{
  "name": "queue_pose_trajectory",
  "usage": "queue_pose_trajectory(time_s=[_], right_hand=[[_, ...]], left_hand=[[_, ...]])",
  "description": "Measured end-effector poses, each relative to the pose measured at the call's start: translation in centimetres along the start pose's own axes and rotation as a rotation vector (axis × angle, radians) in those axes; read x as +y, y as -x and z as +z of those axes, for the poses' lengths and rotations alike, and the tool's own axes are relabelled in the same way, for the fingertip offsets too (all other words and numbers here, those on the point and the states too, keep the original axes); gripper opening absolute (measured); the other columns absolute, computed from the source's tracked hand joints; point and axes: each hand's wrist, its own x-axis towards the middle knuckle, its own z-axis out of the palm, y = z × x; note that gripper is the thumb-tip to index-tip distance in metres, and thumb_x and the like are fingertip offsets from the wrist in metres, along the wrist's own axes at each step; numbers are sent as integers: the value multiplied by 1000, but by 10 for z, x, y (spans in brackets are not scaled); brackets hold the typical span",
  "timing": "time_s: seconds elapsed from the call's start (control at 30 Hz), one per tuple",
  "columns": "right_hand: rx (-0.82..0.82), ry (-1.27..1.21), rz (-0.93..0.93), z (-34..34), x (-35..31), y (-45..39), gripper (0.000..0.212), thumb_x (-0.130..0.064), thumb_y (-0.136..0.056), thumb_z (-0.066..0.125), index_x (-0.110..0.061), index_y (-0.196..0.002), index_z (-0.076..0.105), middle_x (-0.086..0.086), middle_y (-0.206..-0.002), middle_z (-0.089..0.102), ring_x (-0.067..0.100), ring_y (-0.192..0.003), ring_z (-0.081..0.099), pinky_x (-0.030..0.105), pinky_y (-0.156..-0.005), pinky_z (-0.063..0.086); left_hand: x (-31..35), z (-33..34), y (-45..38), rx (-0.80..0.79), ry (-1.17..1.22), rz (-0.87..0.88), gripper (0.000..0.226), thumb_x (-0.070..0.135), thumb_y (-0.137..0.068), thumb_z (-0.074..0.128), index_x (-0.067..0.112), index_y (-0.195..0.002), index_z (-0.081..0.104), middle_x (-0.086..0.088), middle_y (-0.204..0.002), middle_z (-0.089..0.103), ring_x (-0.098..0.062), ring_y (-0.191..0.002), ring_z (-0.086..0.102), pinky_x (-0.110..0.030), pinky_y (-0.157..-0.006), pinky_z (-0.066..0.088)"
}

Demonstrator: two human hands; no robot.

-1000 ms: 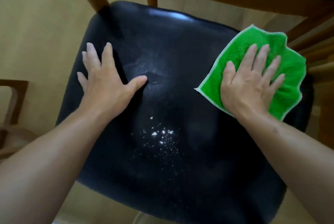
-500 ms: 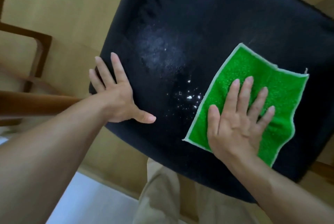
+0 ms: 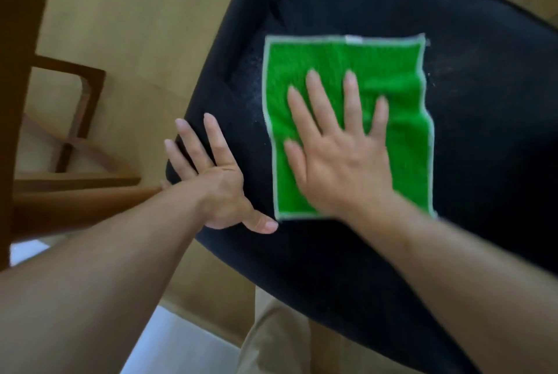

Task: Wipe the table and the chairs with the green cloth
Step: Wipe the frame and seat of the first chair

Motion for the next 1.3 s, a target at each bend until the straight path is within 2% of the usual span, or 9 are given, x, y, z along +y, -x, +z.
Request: queue_pose_trajectory(time_s=[0.2,0.37,0.53,0.6,0.73,0.83,0.97,1.07,1.3], right_hand=[[37,-57,52,-22,28,-102,59,-52,-97,11,-35,-153,5,-6,-163,-1,32,-148,-6,61,-114,-2],[32,-17,-6,-11,3,-30,62,-50,-99,19,-24,-155,14,4,-163,8,34,-148,4,60,-115,6],[-28,-27,-172,14,-19,60,58,-46,-98,29,-24,-152,28,5,-160,20,36,-147,14,61,-114,10],[-43,-27,-201,16,-20,67,57,-45,-98,31,-27,-152,29,2,-160,22,35,-146,16,60,-113,12],[-58,-60,-233,6,-11,41,58,-46,-96,33,-32,-151,28,-3,-159,23,31,-146,21,60,-111,14],[-1,-44,-98,-8,-4,-19,58,-48,-96,27,-34,-152,22,-4,-160,20,31,-147,18,59,-112,12],[43,-107,154,-27,2,-118,57,-50,-98,14,-37,-153,3,-7,-163,-2,28,-149,-6,60,-113,-1],[44,-109,218,-28,-3,-139,57,-47,-100,13,-32,-154,2,-1,-163,-4,33,-148,-9,63,-113,-4],[-7,-26,-140,-6,-30,-34,58,-48,-97,24,-31,-153,19,1,-162,14,35,-148,6,62,-115,6]], left_hand=[[4,-8,4,-106,13,27,172,58,-30,92,31,-87,-68,-3,-94,-75,-28,-103,-57,-66,-107,-3],[4,-14,10,-191,43,75,168,55,-41,91,30,-87,-69,-7,-99,-74,-36,-116,-54,-66,-107,-8],[3,-7,9,-105,66,81,170,45,-38,93,32,-95,-67,-5,-106,-73,-33,-113,-57,-67,-107,-7],[2,-4,8,-81,89,79,170,43,-34,92,35,-96,-67,-1,-107,-73,-27,-102,-62,-66,-106,-9],[1,-3,6,-98,84,88,170,45,-36,92,34,-98,-66,-4,-111,-71,-30,-110,-58,-68,-107,-7],[1,-8,5,-179,51,82,170,49,-40,93,29,-94,-68,-7,-104,-74,-36,-109,-58,-68,-106,-8],[4,-14,8,-252,54,67,166,49,-49,91,27,-89,-68,-9,-97,-75,-36,-106,-59,-67,-108,-8],[6,-15,8,-258,61,67,165,48,-52,90,24,-91,-68,-10,-98,-74,-39,-109,-57,-67,-109,-6],[-2,0,-3,-174,82,83,173,54,-30,92,32,-95,-67,-6,-105,-73,-31,-94,-68,-68,-103,-12]])
